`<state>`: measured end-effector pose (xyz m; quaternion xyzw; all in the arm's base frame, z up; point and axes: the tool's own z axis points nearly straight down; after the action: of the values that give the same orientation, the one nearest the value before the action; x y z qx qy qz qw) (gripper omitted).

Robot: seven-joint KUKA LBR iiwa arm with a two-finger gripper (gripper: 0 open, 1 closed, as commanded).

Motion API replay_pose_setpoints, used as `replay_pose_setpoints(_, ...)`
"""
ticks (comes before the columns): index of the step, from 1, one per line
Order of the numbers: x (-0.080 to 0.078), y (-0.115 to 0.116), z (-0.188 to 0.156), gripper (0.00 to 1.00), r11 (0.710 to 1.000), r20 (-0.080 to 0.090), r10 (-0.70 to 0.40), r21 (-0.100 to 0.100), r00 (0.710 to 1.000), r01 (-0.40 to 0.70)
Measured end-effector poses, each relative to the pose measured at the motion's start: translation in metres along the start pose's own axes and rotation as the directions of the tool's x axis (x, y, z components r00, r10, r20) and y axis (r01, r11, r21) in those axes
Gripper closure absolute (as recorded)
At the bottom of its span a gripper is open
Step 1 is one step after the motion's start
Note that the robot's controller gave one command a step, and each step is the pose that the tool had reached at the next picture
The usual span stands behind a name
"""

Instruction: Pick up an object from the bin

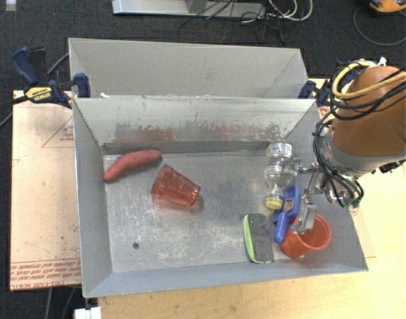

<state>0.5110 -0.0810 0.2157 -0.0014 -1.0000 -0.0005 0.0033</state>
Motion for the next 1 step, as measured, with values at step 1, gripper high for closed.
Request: replay_pose_setpoints(1, -0.0016, 0.0006, -0.0042, 0.00, 1.000, 0.008, -0.004, 0.001, 1.000, 0.004)
